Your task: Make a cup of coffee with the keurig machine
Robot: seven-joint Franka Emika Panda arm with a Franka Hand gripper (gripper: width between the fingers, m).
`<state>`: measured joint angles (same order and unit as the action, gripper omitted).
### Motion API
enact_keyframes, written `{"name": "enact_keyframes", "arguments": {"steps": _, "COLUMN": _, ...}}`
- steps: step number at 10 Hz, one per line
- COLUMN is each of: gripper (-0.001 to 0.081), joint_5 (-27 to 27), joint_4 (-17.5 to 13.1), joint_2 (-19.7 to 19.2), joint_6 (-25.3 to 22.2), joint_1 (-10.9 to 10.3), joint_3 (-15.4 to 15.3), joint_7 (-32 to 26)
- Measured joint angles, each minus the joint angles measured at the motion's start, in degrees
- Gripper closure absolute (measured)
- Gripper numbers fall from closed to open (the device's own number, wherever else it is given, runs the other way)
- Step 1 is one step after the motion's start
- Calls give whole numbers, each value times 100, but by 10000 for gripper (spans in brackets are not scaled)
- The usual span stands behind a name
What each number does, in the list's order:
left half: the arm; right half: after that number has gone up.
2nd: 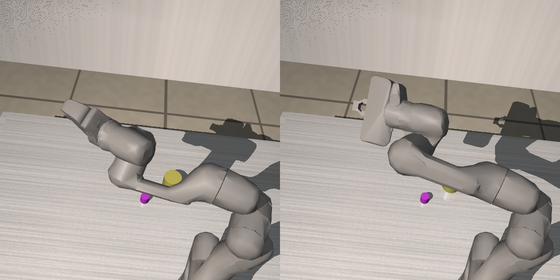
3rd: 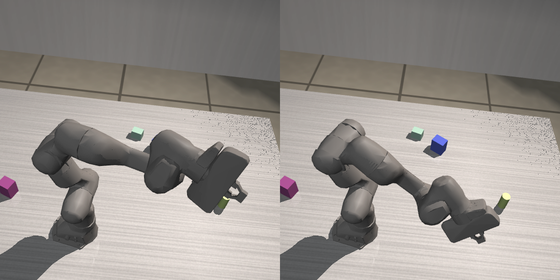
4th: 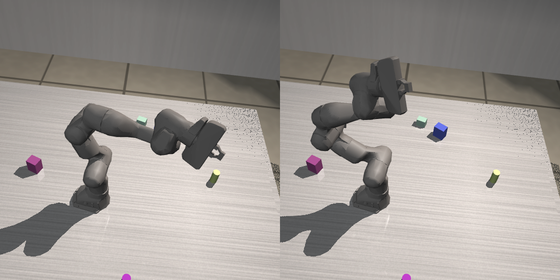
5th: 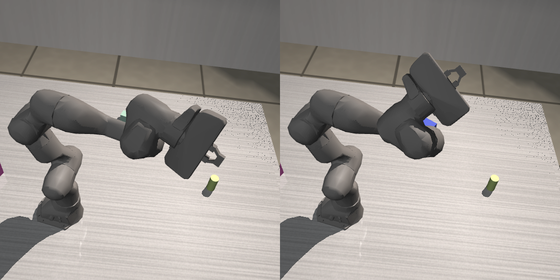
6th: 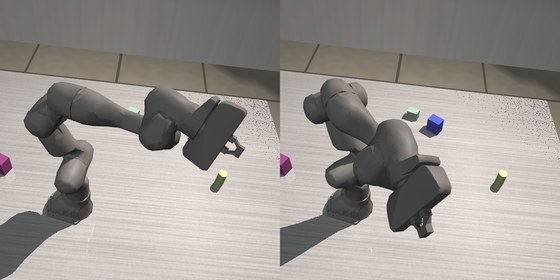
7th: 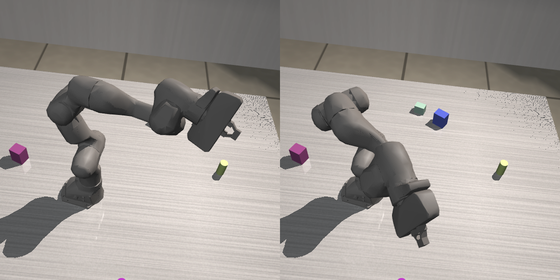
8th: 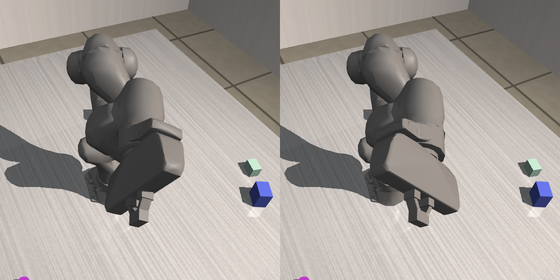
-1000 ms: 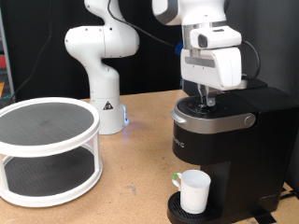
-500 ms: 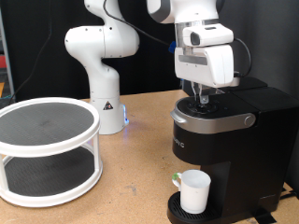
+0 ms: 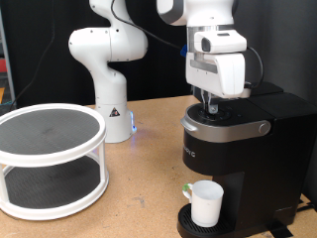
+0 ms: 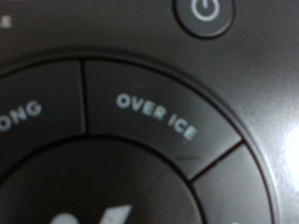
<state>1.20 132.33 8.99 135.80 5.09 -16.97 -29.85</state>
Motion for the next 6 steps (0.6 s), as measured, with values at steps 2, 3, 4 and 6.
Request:
{"name": "enact_keyframes", "arguments": {"steps": 2, "gripper": 799, "joint_5": -4, "joint_4": -141, "joint_2": -86, "joint_6": -244, "joint_1": 5, "joint_3": 3, "joint_7": 9}}
{"name": "enact_keyframes", "arguments": {"steps": 3, "gripper": 799, "joint_5": 6, "joint_4": -273, "joint_2": -166, "joint_6": -454, "joint_1": 7, "joint_3": 12, "joint_7": 9}}
{"name": "enact_keyframes", "arguments": {"steps": 4, "gripper": 799, "joint_5": 42, "joint_4": -423, "joint_2": -258, "joint_6": -711, "joint_1": 8, "joint_3": 27, "joint_7": 2}}
{"name": "enact_keyframes", "arguments": {"steps": 6, "gripper": 799, "joint_5": 107, "joint_4": -781, "joint_2": -486, "joint_6": -1304, "joint_1": 14, "joint_3": 65, "joint_7": -88}}
